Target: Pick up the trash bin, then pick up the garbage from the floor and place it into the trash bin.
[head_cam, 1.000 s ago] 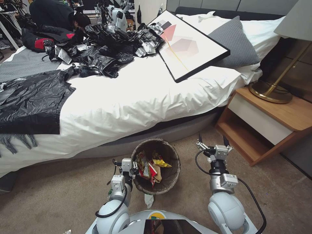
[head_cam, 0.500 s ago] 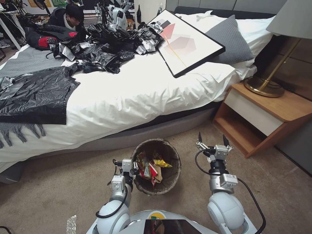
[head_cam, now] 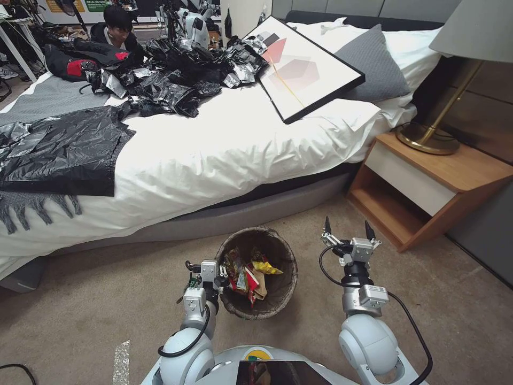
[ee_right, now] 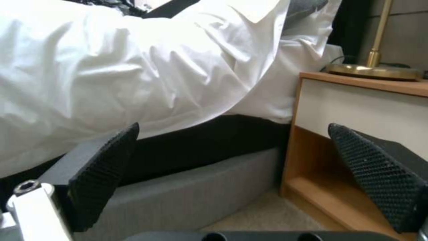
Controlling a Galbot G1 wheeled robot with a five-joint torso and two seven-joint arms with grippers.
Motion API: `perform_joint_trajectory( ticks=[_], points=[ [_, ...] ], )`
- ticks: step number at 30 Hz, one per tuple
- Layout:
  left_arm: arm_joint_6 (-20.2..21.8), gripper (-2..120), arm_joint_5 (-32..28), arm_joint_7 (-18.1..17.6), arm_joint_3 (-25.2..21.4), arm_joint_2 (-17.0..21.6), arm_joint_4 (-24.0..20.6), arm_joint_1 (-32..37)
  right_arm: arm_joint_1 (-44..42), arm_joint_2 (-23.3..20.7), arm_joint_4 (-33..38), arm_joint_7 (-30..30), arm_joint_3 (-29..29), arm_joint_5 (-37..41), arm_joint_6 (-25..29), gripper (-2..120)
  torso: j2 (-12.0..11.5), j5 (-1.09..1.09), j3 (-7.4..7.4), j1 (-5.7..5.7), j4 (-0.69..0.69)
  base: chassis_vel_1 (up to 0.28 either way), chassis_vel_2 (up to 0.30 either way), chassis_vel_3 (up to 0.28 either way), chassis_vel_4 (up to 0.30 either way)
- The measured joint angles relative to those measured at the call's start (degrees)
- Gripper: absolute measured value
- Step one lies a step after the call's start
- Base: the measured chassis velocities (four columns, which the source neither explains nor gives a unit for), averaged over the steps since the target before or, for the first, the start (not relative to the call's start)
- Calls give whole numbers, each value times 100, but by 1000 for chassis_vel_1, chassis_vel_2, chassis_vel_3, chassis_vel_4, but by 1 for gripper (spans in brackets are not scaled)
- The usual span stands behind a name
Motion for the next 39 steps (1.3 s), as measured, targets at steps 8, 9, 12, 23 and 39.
perform_joint_trajectory(
  ticks=[8, 9, 12, 23, 39],
  points=[
    [-50, 0, 69, -6, -32, -11, 37, -36, -3, -7, -5, 2, 0, -5, -6, 100, 0, 0, 1, 0, 0, 14, -15, -5, -1],
    [-51, 0, 69, -7, -32, -12, 37, -37, -4, -6, -5, 2, 0, -5, -6, 100, 0, 0, 1, 0, 0, 0, 0, 0, 0],
    [-69, 0, 28, -25, -31, -14, 37, -36, -17, -6, -4, 2, 0, -6, -8, 100, 0, 0, 0, 0, 0, 0, 0, 0, 0],
    [-87, 0, -44, -66, -49, 1, -15, 0, -25, -23, 0, 2, -23, -7, -23, 100, 0, 0, 0, 0, 0, 0, 0, 0, 0],
    [-92, 0, -21, -60, -38, -26, -14, 10, -52, -20, -5, 7, -45, -23, -16, 100, 0, 0, 0, 0, 1, 48, 54, 54, 54]
  ],
)
